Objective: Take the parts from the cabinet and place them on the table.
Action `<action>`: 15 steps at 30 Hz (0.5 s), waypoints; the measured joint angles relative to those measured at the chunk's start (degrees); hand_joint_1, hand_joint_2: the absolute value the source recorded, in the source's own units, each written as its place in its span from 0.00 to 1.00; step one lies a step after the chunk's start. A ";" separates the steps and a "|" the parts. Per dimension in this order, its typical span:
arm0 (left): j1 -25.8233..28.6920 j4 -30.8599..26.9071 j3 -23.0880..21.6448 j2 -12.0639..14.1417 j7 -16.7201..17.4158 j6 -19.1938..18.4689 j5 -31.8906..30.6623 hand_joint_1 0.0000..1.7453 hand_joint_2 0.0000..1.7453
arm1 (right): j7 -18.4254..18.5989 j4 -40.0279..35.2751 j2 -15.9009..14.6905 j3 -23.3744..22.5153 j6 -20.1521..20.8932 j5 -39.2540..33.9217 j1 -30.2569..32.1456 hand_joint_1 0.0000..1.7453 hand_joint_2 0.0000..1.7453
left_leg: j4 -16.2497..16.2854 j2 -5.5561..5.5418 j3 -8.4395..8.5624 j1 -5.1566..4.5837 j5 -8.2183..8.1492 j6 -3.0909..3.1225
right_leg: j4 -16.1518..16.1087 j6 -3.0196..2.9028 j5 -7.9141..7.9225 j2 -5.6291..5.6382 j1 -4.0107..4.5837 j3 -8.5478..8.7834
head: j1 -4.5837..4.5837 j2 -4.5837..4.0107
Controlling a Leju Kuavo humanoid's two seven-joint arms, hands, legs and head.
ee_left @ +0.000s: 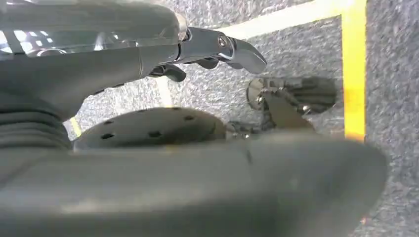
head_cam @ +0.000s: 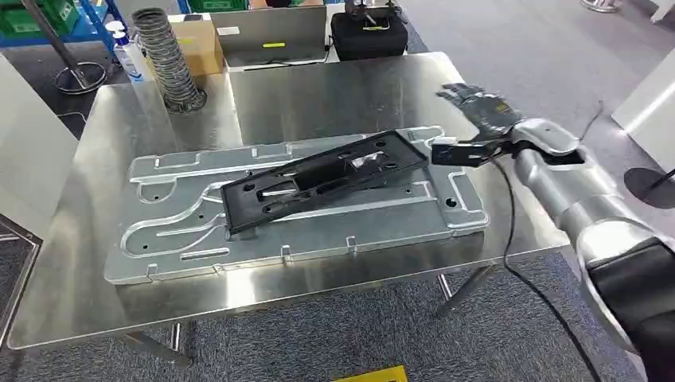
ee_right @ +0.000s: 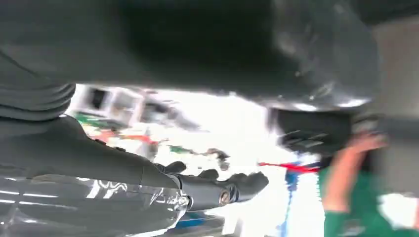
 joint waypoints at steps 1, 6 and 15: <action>0.12 0.00 0.07 0.07 0.00 0.00 0.00 0.00 0.00 | 0.02 0.04 -1.10 -0.42 0.13 0.06 -0.63 0.00 0.00 | 0.09 -0.18 -0.52 -0.09 -0.27 -0.27 | -0.79 -0.46 1.11 -0.39 -0.76 -0.26 | 0.00 0.00; 0.37 0.00 0.26 0.11 0.13 -0.26 0.28 0.00 0.00 | 1.34 0.37 -6.73 -1.42 1.95 1.82 -2.91 0.00 0.00 | 17.15 0.47 -3.70 0.41 -13.95 -1.30 | -0.73 -0.89 4.43 -0.45 -0.61 -4.37 | 0.00 0.00; -0.12 0.00 1.77 0.09 -0.94 -0.57 2.23 0.00 0.00 | 7.02 6.10 -12.04 -4.81 -2.28 -0.74 -2.92 0.00 0.00 | -0.16 0.22 10.14 0.03 -10.54 0.38 | 0.06 1.77 8.76 -0.67 -0.89 -8.42 | 0.04 0.00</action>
